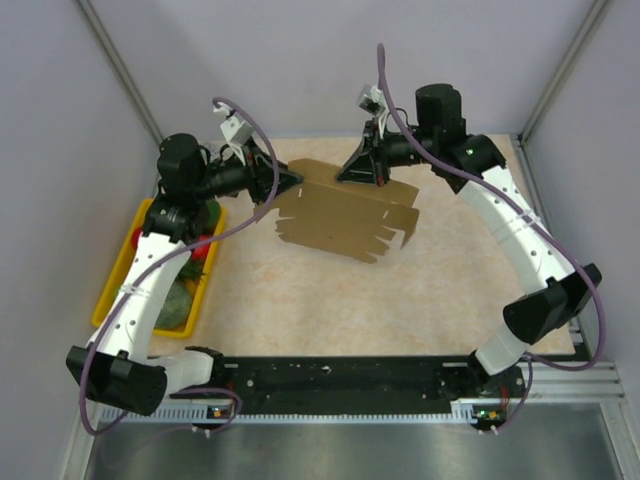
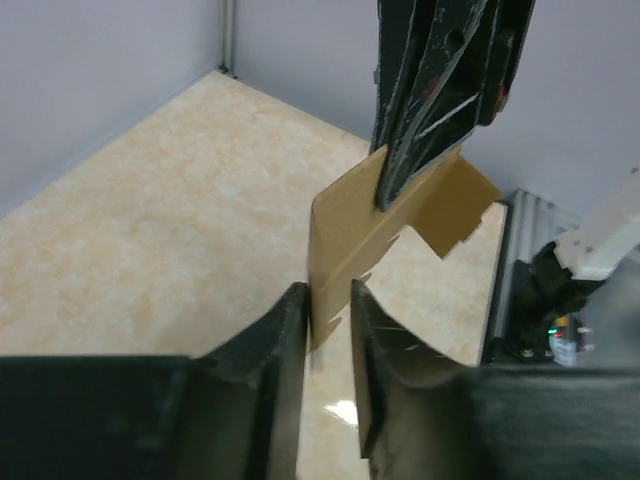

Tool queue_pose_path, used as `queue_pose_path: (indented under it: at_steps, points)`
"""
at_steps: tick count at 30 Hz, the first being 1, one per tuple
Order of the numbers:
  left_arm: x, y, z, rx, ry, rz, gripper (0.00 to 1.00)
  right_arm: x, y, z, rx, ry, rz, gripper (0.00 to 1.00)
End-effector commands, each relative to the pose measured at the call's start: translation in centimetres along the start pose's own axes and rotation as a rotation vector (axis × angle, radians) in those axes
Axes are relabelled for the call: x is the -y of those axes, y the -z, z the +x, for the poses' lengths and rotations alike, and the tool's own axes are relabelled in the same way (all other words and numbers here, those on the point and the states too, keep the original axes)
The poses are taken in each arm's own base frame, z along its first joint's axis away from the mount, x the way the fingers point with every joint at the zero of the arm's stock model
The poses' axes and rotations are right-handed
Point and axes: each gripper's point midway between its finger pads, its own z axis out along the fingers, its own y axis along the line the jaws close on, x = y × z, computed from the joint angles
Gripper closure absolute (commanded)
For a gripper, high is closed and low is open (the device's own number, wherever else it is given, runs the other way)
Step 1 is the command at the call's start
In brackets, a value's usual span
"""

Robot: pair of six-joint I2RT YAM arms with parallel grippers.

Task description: Fold the paper box

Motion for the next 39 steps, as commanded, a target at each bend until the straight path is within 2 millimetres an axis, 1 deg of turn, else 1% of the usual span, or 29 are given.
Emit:
queue_pose_path:
  at_steps: [1,2,3,4,5,6,7,10,11,13,14,15,17,18,19,21,23,30,35,39]
  points:
    - [2.5,0.8,-3.1,0.064,0.012,0.096,0.58,-1.0,1.3,-0.3,0.018,0.094,0.029,1.0]
    - [2.8,1.1,-4.1,0.1,-0.019,0.123,0.52,-1.2,1.5,0.0,0.017,0.093,0.014,1.0]
    - [2.2,1.7,-3.6,0.102,0.079,0.123,0.47,-1.1,2.1,0.0,0.023,0.09,0.007,1.0]
    - [2.7,2.3,-3.7,0.111,0.083,0.165,0.41,-1.8,2.3,0.1,0.026,0.085,-0.036,1.0]
    - [2.5,2.5,-3.7,0.128,0.101,0.173,0.4,-2.0,2.5,0.5,0.025,0.079,-0.052,1.0]
    - [2.0,3.2,-4.0,0.164,0.119,0.177,0.41,-1.9,2.9,0.6,0.029,0.072,-0.056,1.0]
    - [1.8,3.4,-4.0,0.173,0.133,0.182,0.41,-2.3,3.1,0.9,0.03,0.066,-0.08,1.0]
    - [-0.1,3.4,-3.5,0.18,0.192,0.165,0.46,-3.4,3.6,0.8,0.041,0.086,-0.113,1.0]
    - [-0.8,3.2,-3.4,0.177,0.207,0.158,0.52,-3.7,3.7,0.9,0.041,0.085,-0.119,1.0]
    - [-1.2,2.7,-3.2,0.16,0.238,0.164,0.57,-3.8,3.8,0.8,0.043,0.085,-0.116,1.0]
    - [-1.0,2.4,-3.1,0.143,0.231,0.196,0.58,-3.7,3.9,0.9,0.041,0.082,-0.107,1.0]
    - [0.1,2.0,-3.0,0.128,0.237,0.241,0.59,-3.7,3.9,0.8,0.043,0.086,-0.102,1.0]
    - [1.2,1.3,-3.2,0.107,0.217,0.284,0.59,-3.7,3.9,0.6,0.045,0.081,-0.1,1.0]
    - [1.3,0.6,-2.8,0.092,0.187,0.29,0.59,-3.7,3.9,0.5,0.047,0.082,-0.1,1.0]
    - [0.9,0.3,-2.0,0.055,0.252,0.264,0.62,-3.8,4.0,0.3,0.051,0.085,-0.101,1.0]
    - [1.0,0.0,-2.2,0.06,0.209,0.257,0.66,-4.0,4.0,0.1,0.054,0.086,-0.104,1.0]
    - [1.6,-0.1,-2.5,0.062,0.191,0.279,0.67,-3.9,4.1,-0.1,0.057,0.087,-0.094,1.0]
    - [4.6,-0.9,-1.6,0.016,0.154,0.392,0.66,-3.7,4.0,-0.3,0.06,0.081,-0.079,1.0]
    - [5.5,-1.3,-1.2,-0.004,0.134,0.414,0.66,-3.5,4.1,-0.6,0.067,0.076,-0.068,1.0]
    - [6.1,-1.6,-1.6,0.001,0.116,0.424,0.61,-3.6,4.1,-0.7,0.07,0.071,-0.072,1.0]
